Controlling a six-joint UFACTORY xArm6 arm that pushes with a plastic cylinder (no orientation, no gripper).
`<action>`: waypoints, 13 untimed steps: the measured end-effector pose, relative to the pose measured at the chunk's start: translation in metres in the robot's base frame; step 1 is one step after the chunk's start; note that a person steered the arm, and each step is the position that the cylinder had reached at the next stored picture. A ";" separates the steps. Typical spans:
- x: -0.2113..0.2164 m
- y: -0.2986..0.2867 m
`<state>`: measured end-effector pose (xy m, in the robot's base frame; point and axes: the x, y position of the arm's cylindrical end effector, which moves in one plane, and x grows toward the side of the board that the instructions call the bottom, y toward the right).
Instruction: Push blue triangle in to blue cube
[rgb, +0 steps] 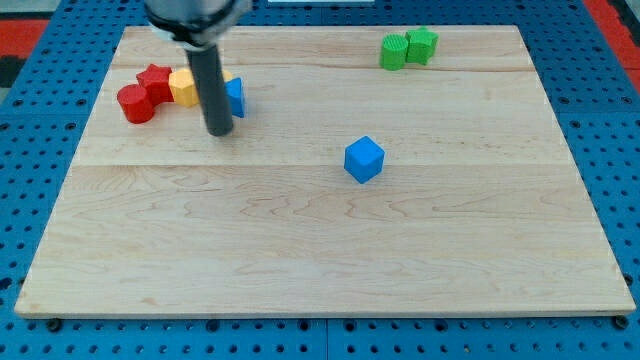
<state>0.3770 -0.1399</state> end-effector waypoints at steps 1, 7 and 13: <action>-0.020 -0.006; -0.097 0.070; 0.008 0.137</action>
<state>0.3851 -0.0027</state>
